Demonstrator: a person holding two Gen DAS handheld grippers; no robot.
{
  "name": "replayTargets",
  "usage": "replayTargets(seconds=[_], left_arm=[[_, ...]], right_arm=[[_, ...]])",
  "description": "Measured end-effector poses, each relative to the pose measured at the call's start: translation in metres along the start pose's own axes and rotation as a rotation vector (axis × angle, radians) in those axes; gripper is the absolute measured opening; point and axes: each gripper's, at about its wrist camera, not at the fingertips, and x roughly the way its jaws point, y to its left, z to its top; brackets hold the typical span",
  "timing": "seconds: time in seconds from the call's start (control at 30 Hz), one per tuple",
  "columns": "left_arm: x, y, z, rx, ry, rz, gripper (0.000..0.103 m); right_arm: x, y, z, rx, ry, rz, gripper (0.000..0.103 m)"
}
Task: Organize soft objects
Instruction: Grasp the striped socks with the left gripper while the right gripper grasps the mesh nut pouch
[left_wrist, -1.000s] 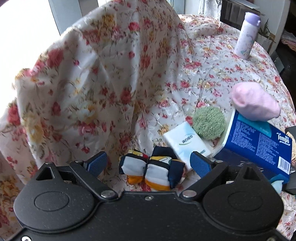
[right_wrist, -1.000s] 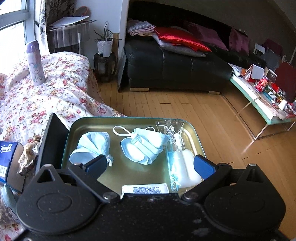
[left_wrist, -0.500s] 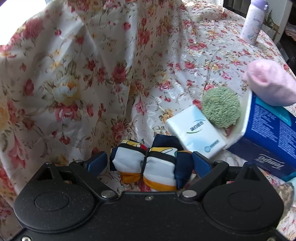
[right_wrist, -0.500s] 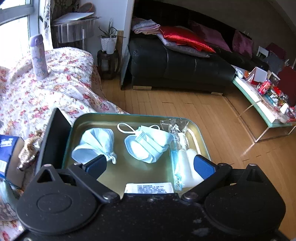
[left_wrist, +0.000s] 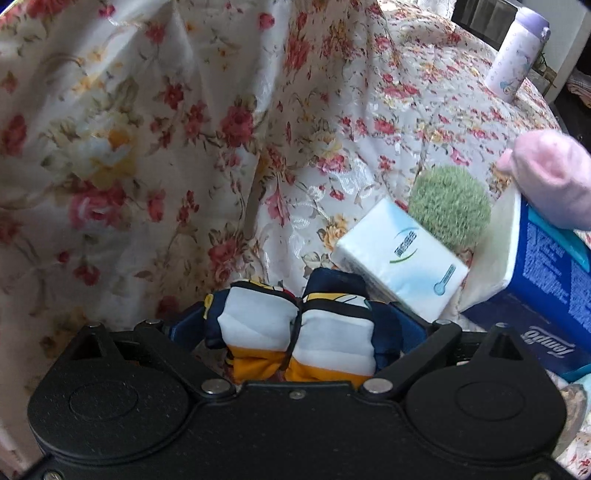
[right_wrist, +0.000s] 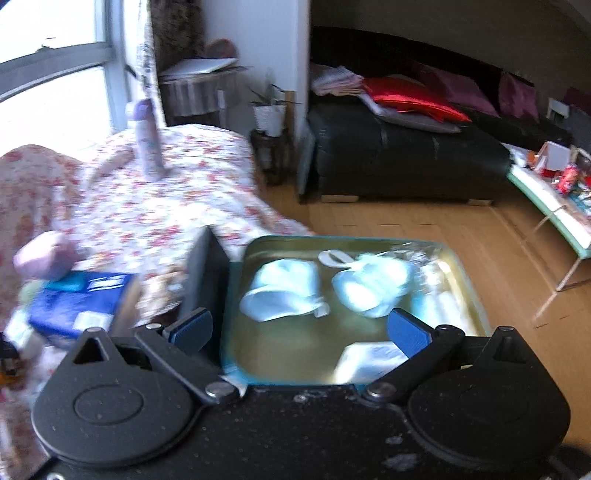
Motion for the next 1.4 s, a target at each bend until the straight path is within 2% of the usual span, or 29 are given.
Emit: replayTargets(seconds=[0.13, 0.23, 0.47, 0.6, 0.87, 0.9, 0.93, 1.03, 1.13, 1.2, 1.27, 1.4], left_arm=[[0.002, -0.004, -0.003, 0.008, -0.025, 0.019, 0.097], [0.003, -0.007, -0.004, 0.018, -0.030, 0.033, 0.097], [0.004, -0.006, -0.004, 0.024, -0.038, 0.025, 0.097], [0.004, -0.006, -0.005, 0.028, -0.041, 0.031, 0.098], [0.004, -0.007, -0.006, 0.033, -0.046, 0.038, 0.098], [0.004, -0.007, -0.006, 0.034, -0.047, 0.039, 0.098], [0.004, -0.007, -0.006, 0.034, -0.046, 0.038, 0.098], [0.004, -0.007, -0.006, 0.033, -0.046, 0.038, 0.098], [0.004, -0.007, -0.006, 0.034, -0.047, 0.039, 0.098], [0.004, -0.008, -0.005, 0.034, -0.046, 0.041, 0.098], [0.005, -0.008, -0.005, 0.034, -0.044, 0.040, 0.098], [0.005, -0.009, -0.005, 0.035, -0.043, 0.041, 0.098]], right_arm=[[-0.013, 0.040, -0.025, -0.013, 0.014, 0.079, 0.102], [-0.012, 0.077, -0.044, -0.047, 0.060, 0.136, 0.102], [0.020, 0.148, -0.079, -0.249, 0.184, 0.227, 0.102], [0.036, 0.163, -0.083, -0.260, 0.244, 0.293, 0.102], [0.060, 0.190, -0.077, -0.340, 0.231, 0.320, 0.101], [0.062, 0.191, -0.077, -0.338, 0.239, 0.321, 0.101], [0.064, 0.191, -0.075, -0.328, 0.258, 0.330, 0.093], [0.063, 0.181, -0.069, -0.207, 0.388, 0.377, 0.091], [0.055, 0.169, -0.067, -0.094, 0.530, 0.539, 0.093], [0.048, 0.164, -0.068, -0.064, 0.582, 0.611, 0.097], [0.037, 0.161, -0.066, -0.103, 0.531, 0.581, 0.099], [0.019, 0.171, -0.064, -0.322, 0.367, 0.458, 0.103]])
